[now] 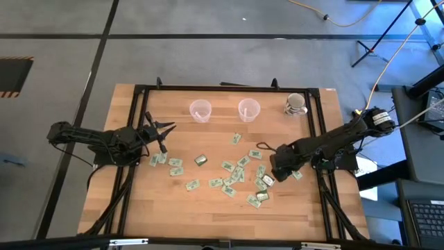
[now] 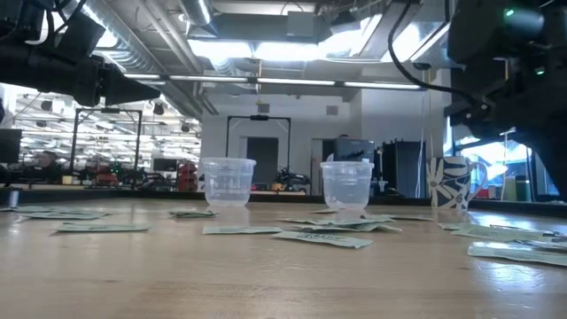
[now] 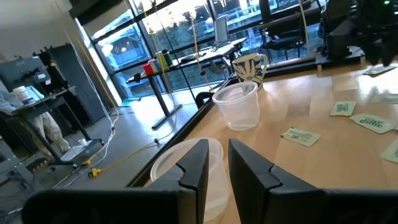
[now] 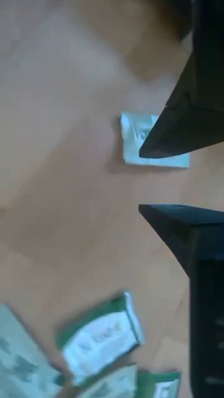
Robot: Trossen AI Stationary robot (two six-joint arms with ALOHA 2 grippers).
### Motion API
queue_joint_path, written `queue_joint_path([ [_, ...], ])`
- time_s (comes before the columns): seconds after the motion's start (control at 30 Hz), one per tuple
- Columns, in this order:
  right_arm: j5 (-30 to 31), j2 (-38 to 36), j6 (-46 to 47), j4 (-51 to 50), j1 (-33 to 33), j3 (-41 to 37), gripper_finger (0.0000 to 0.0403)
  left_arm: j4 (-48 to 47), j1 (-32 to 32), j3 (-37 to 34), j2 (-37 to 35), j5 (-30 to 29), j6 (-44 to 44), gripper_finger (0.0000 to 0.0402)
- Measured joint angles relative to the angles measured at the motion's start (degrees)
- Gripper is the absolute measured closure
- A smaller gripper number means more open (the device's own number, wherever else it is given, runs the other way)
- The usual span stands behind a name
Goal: Pick and place Stevia / Truvia into bins
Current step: Put the stevia packet into the right transparent container
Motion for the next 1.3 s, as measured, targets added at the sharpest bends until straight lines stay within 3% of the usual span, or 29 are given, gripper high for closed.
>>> queue_joint_path([
  [0.57,0.1,11.4,1.8,-0.9,2.0,0.4,0.0273,0.0,0.0,0.0,0.0,0.0,0.0,0.0345],
  [1.0,-0.2,11.9,2.0,-0.1,1.9,0.4,0.0360,0.0,0.0,0.0,0.0,0.0,0.0,0.0345],
  [1.3,0.2,12.2,2.3,-1.0,1.9,1.1,0.0399,0.0,0.0,0.0,0.0,0.0,0.0,0.0345],
])
